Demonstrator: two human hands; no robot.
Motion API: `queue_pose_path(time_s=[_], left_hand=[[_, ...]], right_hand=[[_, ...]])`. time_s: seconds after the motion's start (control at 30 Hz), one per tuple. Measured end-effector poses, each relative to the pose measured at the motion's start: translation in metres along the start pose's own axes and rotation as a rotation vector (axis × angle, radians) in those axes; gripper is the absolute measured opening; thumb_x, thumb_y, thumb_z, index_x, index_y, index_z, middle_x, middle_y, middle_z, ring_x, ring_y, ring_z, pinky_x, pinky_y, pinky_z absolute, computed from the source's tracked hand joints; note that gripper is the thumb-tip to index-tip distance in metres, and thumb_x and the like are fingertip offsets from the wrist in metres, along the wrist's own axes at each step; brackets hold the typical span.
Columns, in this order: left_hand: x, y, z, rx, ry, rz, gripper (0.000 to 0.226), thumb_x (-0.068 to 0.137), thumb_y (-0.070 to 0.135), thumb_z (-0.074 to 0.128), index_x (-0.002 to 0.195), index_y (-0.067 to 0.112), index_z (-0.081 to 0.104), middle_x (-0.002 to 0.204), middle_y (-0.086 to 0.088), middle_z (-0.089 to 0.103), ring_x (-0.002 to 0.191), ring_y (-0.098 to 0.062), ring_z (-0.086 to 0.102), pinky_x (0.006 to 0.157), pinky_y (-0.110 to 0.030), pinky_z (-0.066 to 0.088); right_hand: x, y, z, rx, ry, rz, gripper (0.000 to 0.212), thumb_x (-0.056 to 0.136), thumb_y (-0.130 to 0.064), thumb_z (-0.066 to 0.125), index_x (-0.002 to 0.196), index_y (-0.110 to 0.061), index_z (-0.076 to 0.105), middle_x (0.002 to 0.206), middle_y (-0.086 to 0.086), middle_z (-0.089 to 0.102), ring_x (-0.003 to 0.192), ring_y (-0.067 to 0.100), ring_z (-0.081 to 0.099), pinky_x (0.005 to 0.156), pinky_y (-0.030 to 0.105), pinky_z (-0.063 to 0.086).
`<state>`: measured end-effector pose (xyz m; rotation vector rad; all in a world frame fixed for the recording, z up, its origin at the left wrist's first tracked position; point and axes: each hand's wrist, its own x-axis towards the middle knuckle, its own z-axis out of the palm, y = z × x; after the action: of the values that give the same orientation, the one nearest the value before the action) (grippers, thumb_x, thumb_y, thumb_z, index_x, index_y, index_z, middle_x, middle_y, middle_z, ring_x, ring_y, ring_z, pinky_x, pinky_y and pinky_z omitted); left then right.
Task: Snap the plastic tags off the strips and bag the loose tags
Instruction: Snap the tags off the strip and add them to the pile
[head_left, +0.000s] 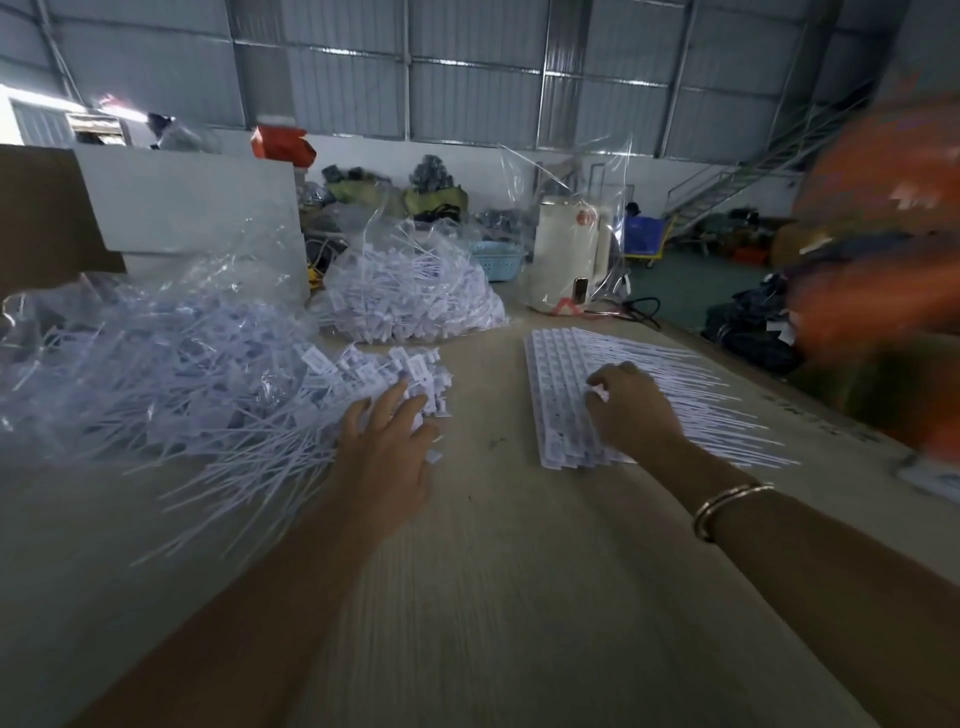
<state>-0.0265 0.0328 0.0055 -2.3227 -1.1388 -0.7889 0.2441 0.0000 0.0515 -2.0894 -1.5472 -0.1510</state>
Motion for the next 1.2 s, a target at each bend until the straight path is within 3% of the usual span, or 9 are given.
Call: queue_pose_path(time_s=[0.1, 0.3, 0.43, 0.6, 0.73, 0.87, 1.0, 1.1, 1.2], left_hand=[[0.000, -0.002, 0.002, -0.018, -0.001, -0.014, 0.025, 0.065, 0.026, 0.060, 0.085, 0.021, 0.073, 0.116, -0.003, 0.065, 0.122, -0.030, 0.051, 0.093, -0.051, 0.035], [0.000, -0.004, 0.001, -0.029, -0.032, -0.022, 0.022, 0.067, 0.029, 0.059, 0.082, 0.024, 0.074, 0.113, -0.001, 0.066, 0.119, -0.030, 0.054, 0.090, -0.055, 0.041], [0.000, -0.004, 0.003, -0.001, -0.038, -0.007, 0.023, 0.066, 0.030, 0.059, 0.082, 0.023, 0.074, 0.114, -0.002, 0.066, 0.119, -0.031, 0.054, 0.090, -0.056, 0.041], [-0.001, -0.003, 0.001, 0.010, -0.034, 0.017, 0.023, 0.064, 0.026, 0.069, 0.086, 0.023, 0.073, 0.117, -0.003, 0.064, 0.121, -0.031, 0.052, 0.092, -0.055, 0.038], [0.001, 0.005, -0.013, -0.074, 0.077, 0.073, 0.024, 0.067, 0.022, 0.061, 0.087, 0.028, 0.071, 0.116, 0.005, 0.064, 0.121, -0.025, 0.051, 0.093, -0.042, 0.025], [0.007, 0.029, -0.036, -0.254, 0.056, 0.024, 0.028, 0.081, 0.025, 0.043, 0.089, 0.031, 0.069, 0.107, 0.014, 0.063, 0.113, -0.009, 0.040, 0.087, -0.031, 0.017], [0.016, 0.049, -0.052, -0.623, -0.349, -0.080, 0.032, 0.098, 0.031, 0.039, 0.099, 0.017, 0.067, 0.101, -0.001, 0.066, 0.100, -0.017, 0.056, 0.099, -0.040, 0.033], [0.012, 0.062, -0.064, -0.902, -0.556, -0.166, 0.037, 0.098, 0.037, 0.040, 0.106, 0.010, 0.065, 0.106, -0.012, 0.065, 0.098, -0.023, 0.061, 0.088, -0.038, 0.045], [0.002, 0.071, -0.063, -0.783, -0.597, -0.052, 0.032, 0.097, 0.035, 0.042, 0.114, 0.017, 0.063, 0.113, -0.003, 0.064, 0.100, -0.016, 0.060, 0.089, -0.033, 0.046]], right_hand=[[0.016, 0.002, 0.006, -0.144, -0.197, 0.257, 0.037, 0.093, -0.034, 0.044, 0.115, -0.006, 0.056, 0.122, 0.013, 0.053, 0.110, 0.032, 0.052, 0.092, 0.044, 0.047], [0.026, -0.005, 0.011, -0.198, -0.192, 0.259, 0.026, 0.092, -0.022, 0.045, 0.105, -0.004, 0.059, 0.110, 0.014, 0.061, 0.099, 0.032, 0.058, 0.077, 0.037, 0.048], [0.033, -0.004, -0.005, -0.138, 0.036, 0.256, 0.022, 0.090, -0.023, 0.037, 0.083, -0.010, 0.054, 0.098, 0.014, 0.062, 0.085, 0.030, 0.056, 0.077, 0.036, 0.043], [0.037, -0.008, -0.036, -0.104, 0.405, 0.094, 0.032, 0.092, -0.017, 0.038, 0.111, -0.015, 0.063, 0.097, 0.022, 0.059, 0.088, 0.038, 0.055, 0.075, 0.040, 0.043], [0.028, -0.023, -0.052, -0.077, 0.440, -0.064, 0.036, 0.093, -0.017, 0.042, 0.122, -0.025, 0.061, 0.100, 0.019, 0.058, 0.088, 0.036, 0.055, 0.073, 0.037, 0.042], [0.008, -0.036, -0.060, -0.196, 0.280, -0.127, 0.028, 0.093, -0.025, 0.043, 0.103, -0.021, 0.069, 0.079, 0.005, 0.056, 0.068, 0.024, 0.055, 0.067, 0.032, 0.046], [-0.017, -0.047, -0.054, -0.130, 0.226, -0.143, 0.028, 0.090, -0.030, 0.044, 0.077, -0.020, 0.067, 0.060, -0.003, 0.060, 0.053, 0.010, 0.053, 0.056, 0.025, 0.038], [-0.033, -0.052, -0.042, -0.087, -0.037, -0.051, 0.017, 0.088, -0.033, 0.050, 0.083, -0.025, 0.064, 0.077, -0.005, 0.064, 0.068, 0.013, 0.058, 0.061, 0.025, 0.043], [-0.035, -0.042, -0.036, 0.017, -0.194, 0.092, 0.013, 0.087, -0.029, 0.055, 0.091, -0.022, 0.066, 0.089, 0.000, 0.066, 0.086, 0.020, 0.062, 0.079, 0.036, 0.052]])
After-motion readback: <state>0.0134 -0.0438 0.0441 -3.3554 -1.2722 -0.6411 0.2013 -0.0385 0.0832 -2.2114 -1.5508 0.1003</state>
